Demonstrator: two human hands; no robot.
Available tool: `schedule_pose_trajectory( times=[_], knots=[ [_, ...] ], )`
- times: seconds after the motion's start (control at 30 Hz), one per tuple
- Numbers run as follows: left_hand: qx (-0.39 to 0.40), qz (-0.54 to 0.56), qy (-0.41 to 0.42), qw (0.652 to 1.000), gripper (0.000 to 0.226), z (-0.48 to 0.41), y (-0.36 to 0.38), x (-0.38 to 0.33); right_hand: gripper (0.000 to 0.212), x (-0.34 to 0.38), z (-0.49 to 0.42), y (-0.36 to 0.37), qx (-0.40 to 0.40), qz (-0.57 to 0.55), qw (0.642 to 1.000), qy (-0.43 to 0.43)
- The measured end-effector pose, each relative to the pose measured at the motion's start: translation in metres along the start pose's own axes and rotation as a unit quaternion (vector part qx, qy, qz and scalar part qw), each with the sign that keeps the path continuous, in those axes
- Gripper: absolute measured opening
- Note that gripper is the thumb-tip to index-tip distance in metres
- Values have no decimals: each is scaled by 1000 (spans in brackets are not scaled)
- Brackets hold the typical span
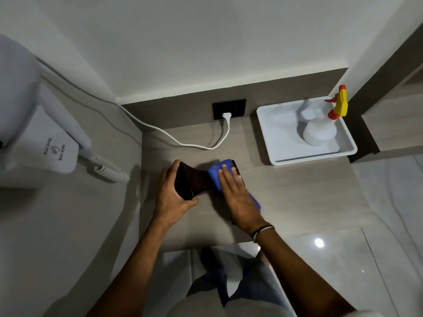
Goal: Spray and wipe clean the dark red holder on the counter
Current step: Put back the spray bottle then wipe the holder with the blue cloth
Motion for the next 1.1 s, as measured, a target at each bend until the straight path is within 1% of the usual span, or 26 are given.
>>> schedule_pose_trajectory(
  times=[0.07, 0.1, 0.2, 0.23, 0.3, 0.33, 0.4, 0.43, 0.47, 0.5, 0.57, 0.6, 0.63, 0.7, 0.77, 0.8, 0.83, 0.9, 0.93, 0.97, 1.0, 1.03, 1.07, 1.1],
  knots=[
    [-4, 3, -8, 1000, 110, 2, 1, -1, 108, -19, 0, -4, 24, 4, 998, 60],
    [-4, 4, -7, 1000, 109, 1, 2, -4, 110, -12, 0, -4, 24, -15, 998, 52],
    [-4, 20, 23, 1000, 96, -1, 4, -11, 107, 43, 4, 3, -5, -145, 989, -37],
    [-2, 33, 26, 999, 91, -3, 4, -11, 110, 57, 6, 5, -19, -158, 985, -66],
    [3, 32, 26, 999, 87, -3, 3, -6, 116, 57, 4, 5, -46, -127, 986, -102],
    [0, 21, 25, 999, 89, -2, 3, -3, 115, 44, 2, 3, -45, -85, 991, -92],
    [-11, 5, 11, 1000, 100, -3, 2, 2, 104, -2, 2, -1, -12, -9, 1000, -4],
    [-19, 7, -8, 1000, 104, -3, 1, 5, 99, -22, 4, -6, -11, -16, 999, 43],
    [-26, 25, -40, 999, 106, -4, 2, 8, 95, -38, 6, -13, -31, -54, 994, 85],
    [-30, 60, -86, 994, 107, -5, 4, 11, 89, -51, 9, -21, -61, -122, 982, 130],
    [-43, 142, -189, 971, 103, -8, 9, 17, 78, -69, 12, -26, -105, -278, 929, 219],
    [-46, 165, -231, 958, 104, -7, 11, 18, 75, -73, 12, -25, -104, -343, 899, 250],
    [-40, 167, -262, 949, 111, -7, 13, 17, 73, -76, 10, -23, -103, -389, 875, 270],
    [0, 138, -297, 945, 128, -7, 15, 13, 70, -81, 4, -23, -109, -439, 841, 296],
    [58, 110, -277, 953, 126, -9, 15, 9, 67, -85, -5, -26, -116, -463, 819, 317],
    [90, 91, -247, 960, 125, -10, 15, 6, 66, -85, -9, -29, -115, -461, 821, 318],
    [119, 66, -210, 968, 129, -11, 14, 2, 66, -84, -13, -33, -113, -444, 832, 312],
    [157, 7, -139, 978, 138, -11, 13, -4, 69, -78, -18, -42, -119, -387, 866, 294],
    [153, -18, -105, 982, 135, -11, 12, -10, 70, -73, -19, -46, -123, -343, 889, 275],
    [131, -38, -76, 988, 125, -11, 10, -16, 72, -66, -19, -48, -129, -289, 916, 247],
    [99, -54, -54, 992, 109, -11, 9, -22, 73, -52, -18, -48, -130, -241, 938, 212],
    [68, -63, -38, 995, 92, -12, 9, -28, 71, -34, -16, -42, -113, -223, 952, 174],
    [47, -62, -31, 996, 81, -12, 10, -34, 69, -7, -13, -36, -77, -228, 961, 137],
    [37, -53, -28, 998, 75, -13, 11, -37, 71, 18, -8, -24, -41, -237, 967, 86]
  ],
)
Point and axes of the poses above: each hand's wrist, its own z-axis away from the middle knuckle, its own y-axis out of the palm, x = y × z, the point moved 6 cm from there along -z, towards the middle knuckle, and after that the axes turned 4 degrees about -x, right-handed, at the moved point
